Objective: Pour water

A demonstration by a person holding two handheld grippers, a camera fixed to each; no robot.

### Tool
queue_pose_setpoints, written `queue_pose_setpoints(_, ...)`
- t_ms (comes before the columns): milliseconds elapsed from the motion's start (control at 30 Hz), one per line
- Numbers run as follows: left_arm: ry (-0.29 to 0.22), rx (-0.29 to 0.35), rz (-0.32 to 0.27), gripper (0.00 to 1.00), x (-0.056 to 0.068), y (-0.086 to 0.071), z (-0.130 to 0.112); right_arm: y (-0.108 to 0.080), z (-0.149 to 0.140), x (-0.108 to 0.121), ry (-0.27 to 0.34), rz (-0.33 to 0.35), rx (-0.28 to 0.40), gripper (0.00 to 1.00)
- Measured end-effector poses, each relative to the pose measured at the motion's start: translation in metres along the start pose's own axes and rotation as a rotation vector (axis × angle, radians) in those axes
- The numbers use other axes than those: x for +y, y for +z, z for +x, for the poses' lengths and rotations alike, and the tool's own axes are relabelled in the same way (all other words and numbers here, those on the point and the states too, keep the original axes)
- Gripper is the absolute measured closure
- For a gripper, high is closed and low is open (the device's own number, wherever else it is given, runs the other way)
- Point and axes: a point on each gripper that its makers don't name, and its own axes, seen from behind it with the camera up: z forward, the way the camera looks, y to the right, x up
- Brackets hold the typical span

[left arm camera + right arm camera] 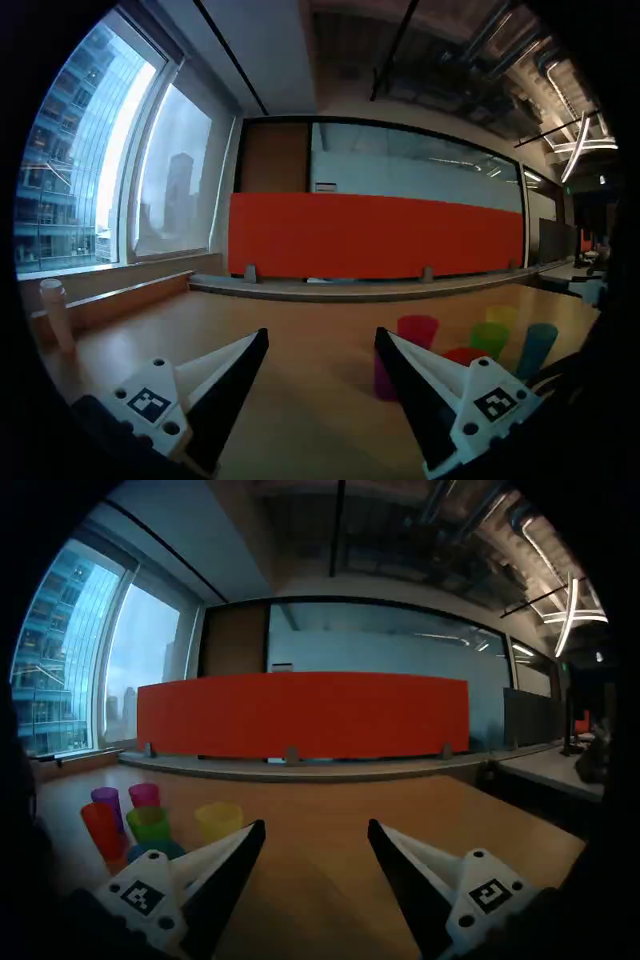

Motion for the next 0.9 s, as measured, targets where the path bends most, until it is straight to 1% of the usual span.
queue_pose_setpoints(100, -0.003, -0.004, -0.003, 0.01, 0.003, 0.008, 0.009, -0.005, 0.012, -0.006, -0.006, 0.013, 0.001, 0.01)
queue_pose_setpoints(200, -0.008, -0.023, -0.005, 0.01, 0.004, 0.014, 0.019, -0.005, 0.029, -0.011, -0.019, 0.033, 0.004, 0.01)
queue_pose_setpoints(400, -0.016, -0.032, -0.04, 0.01, 0.013, 0.024, 0.047, -0.004, 0.065, -0.018, -0.043, 0.063, -0.008, 0.01)
queue_pose_setpoints(700, 0.044, -0.023, -0.085, 0.01, 0.024, 0.036, 0.094, 0.002, 0.117, -0.029, -0.07, 0.112, -0.014, 0.01)
queue_pose_setpoints(900, 0.069, -0.011, -0.13, 0.01, 0.035, 0.044, 0.129, 0.007, 0.149, -0.036, -0.064, 0.151, -0.017, 0.01)
